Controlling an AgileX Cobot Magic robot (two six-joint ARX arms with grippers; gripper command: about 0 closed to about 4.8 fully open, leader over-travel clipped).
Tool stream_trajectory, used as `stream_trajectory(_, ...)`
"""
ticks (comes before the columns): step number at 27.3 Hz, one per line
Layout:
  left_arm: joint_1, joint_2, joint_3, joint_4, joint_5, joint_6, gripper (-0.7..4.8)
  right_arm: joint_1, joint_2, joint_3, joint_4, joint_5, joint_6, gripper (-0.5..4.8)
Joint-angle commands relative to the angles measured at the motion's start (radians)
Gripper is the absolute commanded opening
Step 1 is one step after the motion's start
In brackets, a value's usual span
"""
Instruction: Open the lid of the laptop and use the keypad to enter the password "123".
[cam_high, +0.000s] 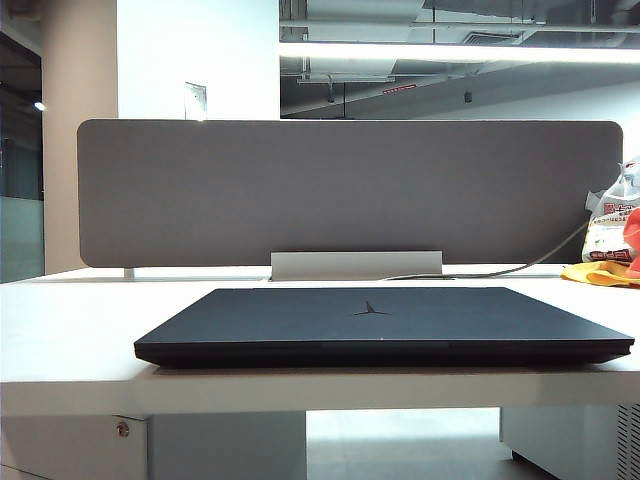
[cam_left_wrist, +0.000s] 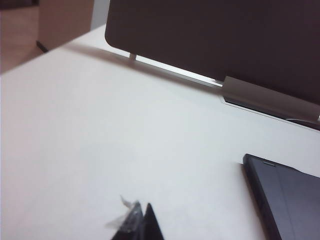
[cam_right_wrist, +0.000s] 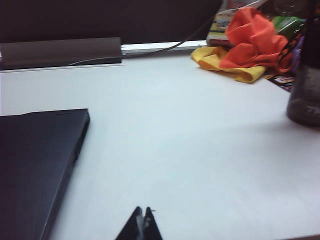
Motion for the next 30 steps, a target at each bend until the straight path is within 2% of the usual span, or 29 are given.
stream_trajectory(1, 0.001, 0.0, 0.0, -0.096, 0.01, 0.026, -0.05, 0.0, 0.0, -0.003, -0.025, -0.004, -0.002, -0.01)
stream_trajectory(4, 0.001, 0.0, 0.0, -0.162, 0.017, 0.046, -0.05, 0.002, 0.0, -0.003, -0.023, -0.009, -0.001, -0.01)
stream_trajectory(6, 0.0, 0.002, 0.0, -0.15, 0.052, 0.042, -0.04, 0.002, 0.0, -0.003, -0.021, -0.04, 0.002, -0.01)
stream_trajectory(10, 0.0, 0.002, 0.0, -0.141, 0.163, 0.042, -0.04, 0.002, 0.0, -0.003, -0.001, -0.157, 0.098, -0.01)
stream_trajectory(14, -0.001, 0.002, 0.003, -0.141, 0.192, 0.041, -0.05, 0.005, 0.0, -0.001, 0.021, -0.197, 0.212, -0.03)
stream_trajectory(18, -0.013, 0.002, 0.011, -0.142, 0.228, 0.001, -0.05, 0.039, 0.0, 0.01, 0.023, -0.207, 0.239, -0.04)
stream_trajectory(21, -0.062, 0.003, 0.021, -0.142, 0.227, -0.005, -0.05, 0.09, 0.0, 0.02, 0.022, -0.201, 0.238, -0.05)
stream_trajectory(25, -0.167, 0.013, 0.045, -0.142, 0.211, -0.074, -0.05, 0.166, 0.0, 0.049, 0.012, -0.17, 0.238, -0.05)
stream_trajectory(30, -0.296, 0.046, 0.069, -0.156, 0.146, -0.12, -0.05, 0.26, 0.047, 0.135, -0.05, -0.074, 0.236, -0.05)
